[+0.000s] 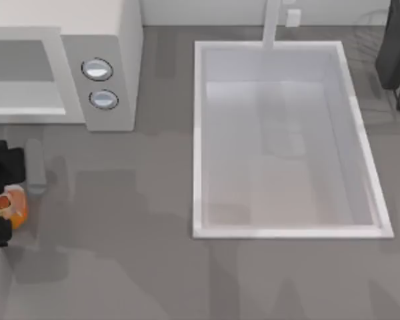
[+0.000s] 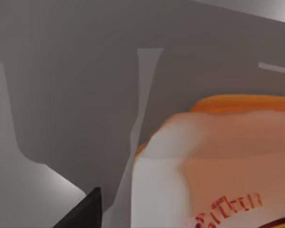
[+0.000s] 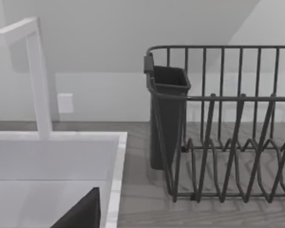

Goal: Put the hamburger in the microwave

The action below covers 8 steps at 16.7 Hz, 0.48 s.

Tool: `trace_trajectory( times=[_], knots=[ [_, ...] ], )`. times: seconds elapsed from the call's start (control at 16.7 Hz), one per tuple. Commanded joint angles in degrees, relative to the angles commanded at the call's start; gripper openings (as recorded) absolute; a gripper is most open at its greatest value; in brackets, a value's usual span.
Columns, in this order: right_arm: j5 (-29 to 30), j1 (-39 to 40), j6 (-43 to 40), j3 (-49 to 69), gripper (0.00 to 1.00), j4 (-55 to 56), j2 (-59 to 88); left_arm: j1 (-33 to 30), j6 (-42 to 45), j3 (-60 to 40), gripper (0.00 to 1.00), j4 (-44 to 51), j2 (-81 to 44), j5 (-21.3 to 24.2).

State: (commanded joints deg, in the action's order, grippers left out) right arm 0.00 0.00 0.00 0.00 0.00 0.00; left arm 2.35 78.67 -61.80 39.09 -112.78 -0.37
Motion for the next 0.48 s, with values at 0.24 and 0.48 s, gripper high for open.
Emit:
trace_trajectory(
  times=[0.24, 0.48],
  knots=[
    [0.0, 0.0, 0.0, 0.0, 1.00, 0.0, 0.0, -0.1, -0.6, -0.1, 0.00, 4.9, 4.1, -0.5],
    [0.0, 0.0, 0.0, 0.0, 1.00, 0.0, 0.0, -0.9, -0.3, 3.2, 0.00, 8.7, 7.2, -6.1]
  ],
)
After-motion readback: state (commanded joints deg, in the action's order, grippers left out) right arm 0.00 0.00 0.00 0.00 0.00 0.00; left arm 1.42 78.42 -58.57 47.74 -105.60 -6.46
